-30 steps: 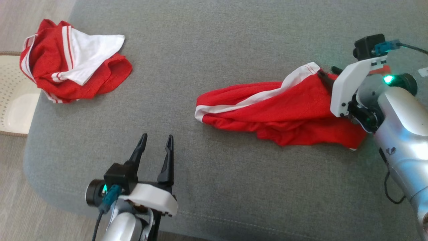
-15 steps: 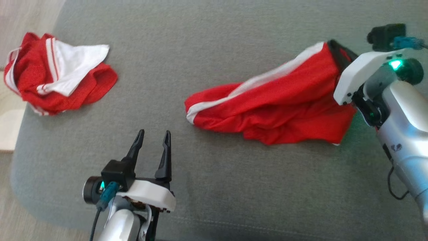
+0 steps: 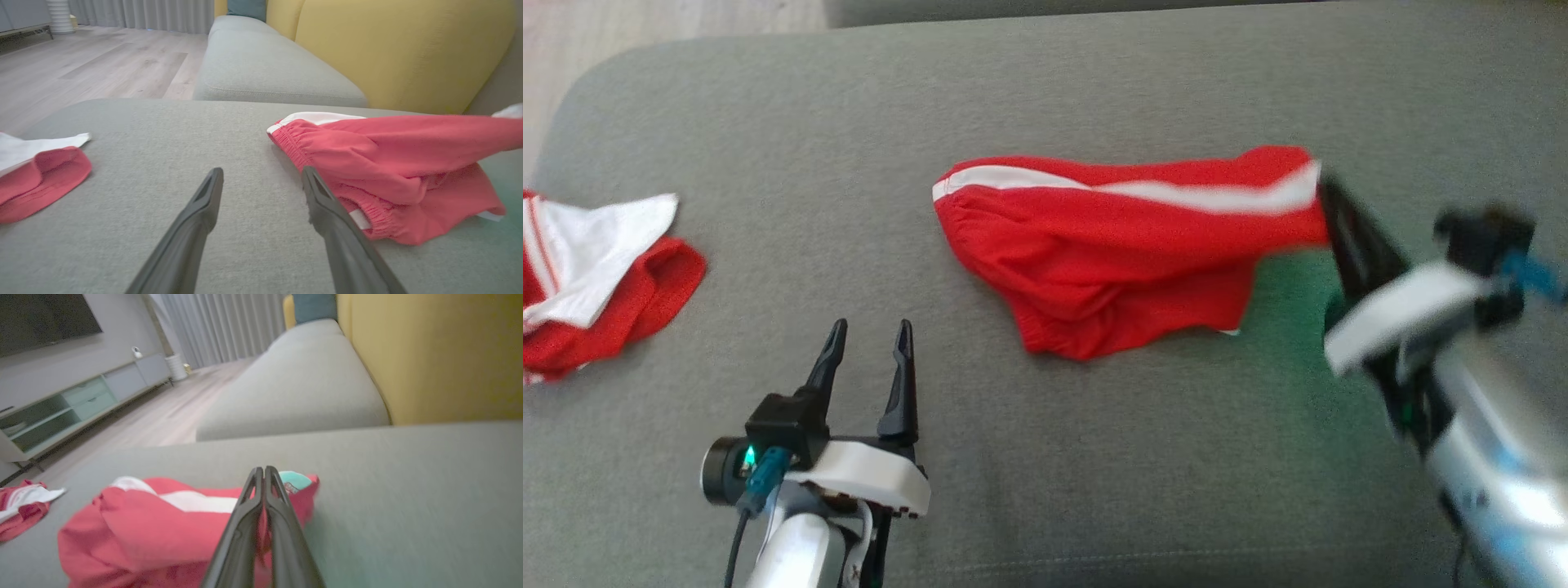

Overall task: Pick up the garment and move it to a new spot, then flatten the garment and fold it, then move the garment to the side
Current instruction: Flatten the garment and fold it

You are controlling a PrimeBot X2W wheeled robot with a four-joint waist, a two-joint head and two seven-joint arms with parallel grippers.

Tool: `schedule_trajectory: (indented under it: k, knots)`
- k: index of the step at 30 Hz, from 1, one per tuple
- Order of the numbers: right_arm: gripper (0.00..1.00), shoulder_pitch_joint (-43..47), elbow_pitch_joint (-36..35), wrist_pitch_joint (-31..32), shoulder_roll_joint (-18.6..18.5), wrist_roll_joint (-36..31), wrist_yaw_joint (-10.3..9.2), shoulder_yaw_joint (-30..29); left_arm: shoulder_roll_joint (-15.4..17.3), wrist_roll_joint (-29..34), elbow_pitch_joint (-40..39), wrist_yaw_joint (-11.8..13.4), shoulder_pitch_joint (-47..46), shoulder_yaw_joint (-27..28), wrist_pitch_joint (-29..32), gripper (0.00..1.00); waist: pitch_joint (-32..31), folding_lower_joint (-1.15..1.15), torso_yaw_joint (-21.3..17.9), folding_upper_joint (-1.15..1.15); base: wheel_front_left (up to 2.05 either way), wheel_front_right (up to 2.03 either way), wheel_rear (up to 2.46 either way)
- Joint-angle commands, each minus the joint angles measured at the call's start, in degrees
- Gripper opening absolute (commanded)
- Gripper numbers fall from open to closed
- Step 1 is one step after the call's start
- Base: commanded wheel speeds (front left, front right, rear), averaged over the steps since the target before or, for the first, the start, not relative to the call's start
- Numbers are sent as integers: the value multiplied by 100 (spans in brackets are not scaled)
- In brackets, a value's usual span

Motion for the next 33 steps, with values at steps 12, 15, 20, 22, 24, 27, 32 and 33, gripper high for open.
schedule_trajectory:
  k: [12, 15, 20, 22, 24, 27, 32, 33]
  knots:
    - [100, 1464, 70, -462, 596, -1491, 30, -766, 10, 137, -98, -101, -74, 340, -30, 100, -96, 0, -376, 0, 0, 0, 0]
    - [100, 1503, -6, -519, 852, -1982, 30, -1310, 10, 129, -67, -97, -105, 348, -30, 100, -96, 0, -397, 0, 0, 0, 0]
    - [100, 1647, -655, -530, 1296, -2807, 30, -1978, 10, -15, 94, -147, -442, 266, -30, 100, -29, 0, -438, 0, 0, 0, 0]
    - [100, 1702, -862, -530, 1415, -3029, 30, -2074, 10, -101, 247, -181, -713, 195, -30, 100, 17, 0, -462, 0, 0, 0, 0]
    - [100, 1724, -1043, -531, 1506, -3182, 30, -2124, 10, -178, 489, -165, -1054, 142, -30, 100, 63, 0, -498, 0, 0, 0, 0]
    - [100, 1727, -1197, -531, 1606, -3305, 30, -2107, 10, -259, 983, -150, -1637, 55, -30, 100, 145, 0, -602, 0, 0, 0, 0]
    - [100, 1708, -1256, -532, 1698, -3323, 30, -2051, 10, -459, 1858, -171, -2348, -27, -27, 100, 265, 0, -797, 0, 0, 0, 0]
    - [100, 1703, -1272, -532, 1713, -3317, 30, -2027, 10, -545, 2065, -184, -2500, -19, -22, 100, 295, 0, -853, 0, 0, 0, 0]
